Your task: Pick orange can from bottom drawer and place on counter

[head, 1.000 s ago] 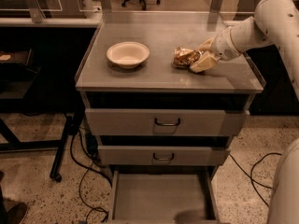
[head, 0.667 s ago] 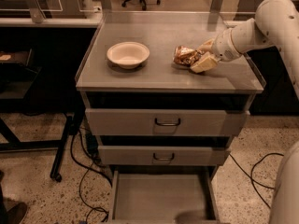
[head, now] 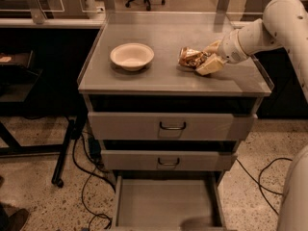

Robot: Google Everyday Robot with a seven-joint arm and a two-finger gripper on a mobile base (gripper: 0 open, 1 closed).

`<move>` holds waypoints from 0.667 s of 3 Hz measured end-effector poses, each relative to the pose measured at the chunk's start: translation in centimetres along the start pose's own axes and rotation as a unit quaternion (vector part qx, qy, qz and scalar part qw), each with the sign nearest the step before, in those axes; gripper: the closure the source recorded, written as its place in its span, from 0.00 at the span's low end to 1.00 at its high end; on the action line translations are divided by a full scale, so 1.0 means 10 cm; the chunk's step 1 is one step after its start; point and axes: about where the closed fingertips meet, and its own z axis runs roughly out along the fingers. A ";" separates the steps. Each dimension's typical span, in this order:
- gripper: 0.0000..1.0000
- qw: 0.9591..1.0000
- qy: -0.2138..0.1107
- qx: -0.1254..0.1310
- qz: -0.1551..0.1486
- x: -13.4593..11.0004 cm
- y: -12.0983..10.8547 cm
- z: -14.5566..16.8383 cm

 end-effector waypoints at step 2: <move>0.18 1.000 0.000 0.000 0.000 0.00 0.00 0.00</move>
Offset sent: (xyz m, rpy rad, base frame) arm 0.0000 0.0000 0.0000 0.0000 0.0000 0.0000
